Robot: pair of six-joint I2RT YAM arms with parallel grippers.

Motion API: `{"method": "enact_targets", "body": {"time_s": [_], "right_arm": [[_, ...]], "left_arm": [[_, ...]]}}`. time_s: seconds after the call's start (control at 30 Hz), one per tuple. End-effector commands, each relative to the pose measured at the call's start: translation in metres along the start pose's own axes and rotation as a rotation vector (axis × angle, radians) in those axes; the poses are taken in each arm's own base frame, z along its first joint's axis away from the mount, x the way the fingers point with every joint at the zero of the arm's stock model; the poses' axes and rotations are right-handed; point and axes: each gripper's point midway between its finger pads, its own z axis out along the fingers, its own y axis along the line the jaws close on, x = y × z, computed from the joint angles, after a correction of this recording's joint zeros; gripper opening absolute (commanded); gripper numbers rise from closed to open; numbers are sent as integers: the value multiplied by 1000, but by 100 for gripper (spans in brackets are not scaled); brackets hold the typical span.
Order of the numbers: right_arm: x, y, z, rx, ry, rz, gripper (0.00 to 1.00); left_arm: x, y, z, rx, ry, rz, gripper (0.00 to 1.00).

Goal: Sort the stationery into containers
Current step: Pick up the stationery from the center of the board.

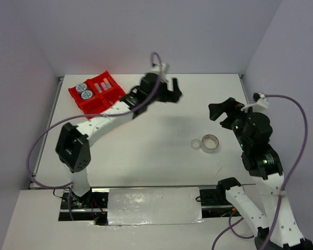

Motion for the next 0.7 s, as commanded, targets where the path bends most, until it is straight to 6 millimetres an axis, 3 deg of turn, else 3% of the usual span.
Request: {"method": "enact_targets", "body": {"time_s": [0.0,0.07,0.1,0.13,0.2,0.27,0.33,0.4,0.5,0.67], "right_arm": [[-23,-22,-36,125,-86,-36,100],[-29,-22,-49,127,-113,-26,100],[-32,-19,-58,109,-136,-18,100],[-32,-18,-61,99,-143,-7,100],[-34,-12,-72,62,-147,-3,100],[-35,-8,-74,43,-146,-8,100],[-35,-4,-74,20,-146,-12,100],[-32,-1,-71,4,-131,-20,100],[-29,5,-67,-22,-111,-29,100],[-26,10,-65,-50,-95,-39,100]], "left_arm": [[92,-76,15,225,178,171,99],[129,-117,14,300,232,281,99],[142,-131,26,332,252,309,99],[164,-142,25,372,307,348,99],[188,-178,32,474,375,415,99],[216,-176,34,480,436,464,99],[238,-184,32,526,474,503,98],[255,-179,35,521,507,523,97],[272,-173,43,515,523,547,93],[279,-169,60,492,515,589,82]]}}
